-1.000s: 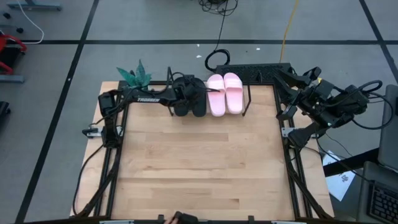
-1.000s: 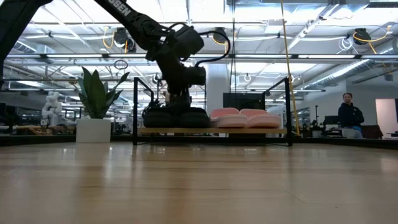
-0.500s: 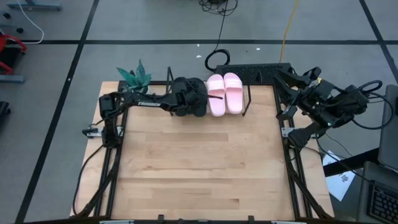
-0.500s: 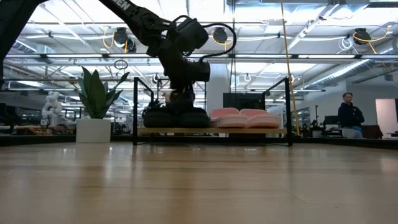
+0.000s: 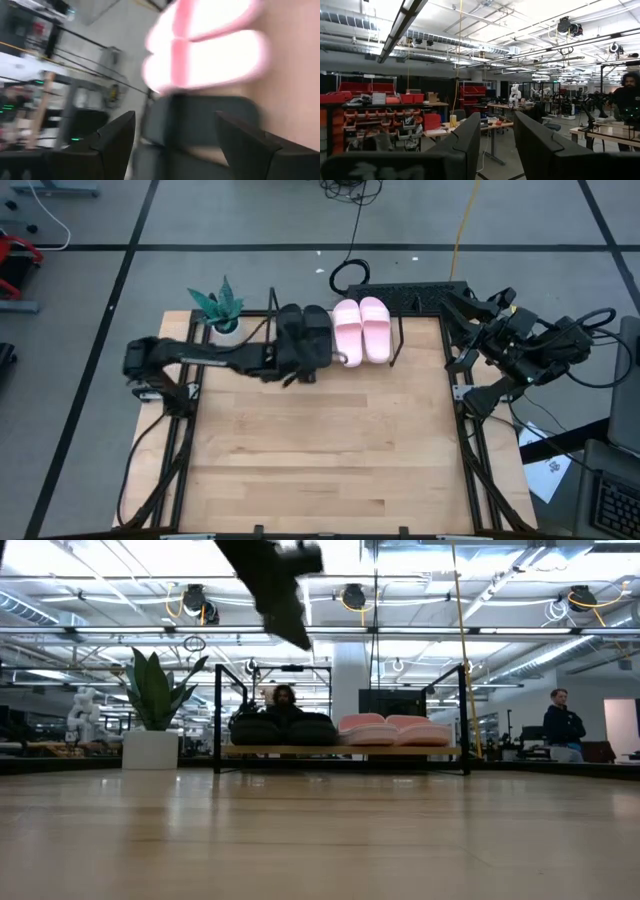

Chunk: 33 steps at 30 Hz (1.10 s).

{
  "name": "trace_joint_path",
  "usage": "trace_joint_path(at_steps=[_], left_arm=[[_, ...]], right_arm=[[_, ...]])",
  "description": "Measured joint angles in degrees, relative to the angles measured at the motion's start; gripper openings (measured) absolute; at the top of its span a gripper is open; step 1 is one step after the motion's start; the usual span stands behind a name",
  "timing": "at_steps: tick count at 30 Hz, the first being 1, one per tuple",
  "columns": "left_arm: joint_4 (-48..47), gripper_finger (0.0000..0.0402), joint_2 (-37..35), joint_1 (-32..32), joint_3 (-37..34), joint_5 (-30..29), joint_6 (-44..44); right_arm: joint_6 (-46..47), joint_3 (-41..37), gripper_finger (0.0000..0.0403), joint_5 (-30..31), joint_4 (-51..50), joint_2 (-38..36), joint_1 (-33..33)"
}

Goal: Pick and place slides into the shelf
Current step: Return to Home Position

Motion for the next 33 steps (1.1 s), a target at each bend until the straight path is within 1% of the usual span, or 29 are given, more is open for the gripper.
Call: trace_joint_path(at_steps=[2,6,10,16,19,21,23,25,26,27,29,30,33], left_arm=[[-5.1,0.0274,-3.1,-3.6,-0.1,0.0,-5.5],[-9.8,0.0274,-9.6,-11.5,-0.1,-1.1,-16.7],[-10.2,0.0274,-16.4,-19.7,-0.1,-4.3,-26.4],[-9.3,0.0273,-27.1,-29.8,-0.1,-4.6,-40.1],[-9.6,0.0273,-32.3,-34.3,-0.1,-4.5,-46.8],[-9.6,0.0273,-35.5,-37.0,-0.1,-4.5,-49.3],[-10.0,0.0273,-38.4,-39.6,-0.1,-4.6,-50.7],[-11.1,0.0273,-40.8,-42.0,-0.1,-4.6,-51.4],[-12.2,0.0273,-42.0,-43.0,-0.1,-4.9,-51.9],[-14.0,0.0273,-43.2,-43.9,-0.1,-5.7,-52.5],[-19.3,0.0273,-45.7,-45.4,-0.1,-7.8,-54.9],[-22.6,0.0273,-47.0,-46.0,-0.1,-9.2,-56.8],[-29.8,0.0273,-51.6,-47.1,-0.1,-11.8,-62.5]], right_arm=[[0.0,0.0,0.011,0.0,-0.2,0.0,0.0],[0.5,0.0,0.011,0.1,-0.6,0.0,0.0],[5.4,0.0,0.011,0.5,-1.1,-0.2,0.1],[7.1,0.0,0.011,4.1,-1.3,-0.5,3.7],[5.7,0.0,0.011,8.2,-1.6,-0.8,6.5],[4.1,0.0,0.011,13.0,-1.5,-1.1,8.3],[2.7,0.0,0.011,19.7,-1.4,-1.4,10.1],[2.2,0.0,0.011,27.7,-1.4,-1.7,12.0],[1.8,0.0,0.011,30.6,-1.5,-2.0,12.9],[1.0,0.0,0.011,31.3,-1.8,-2.3,13.8],[-0.4,-0.1,0.011,30.7,-2.0,-2.8,15.9],[-1.7,-0.1,0.011,29.9,-2.0,-3.1,16.9],[-4.8,-0.2,0.011,31.2,-2.2,-4.3,19.4]])
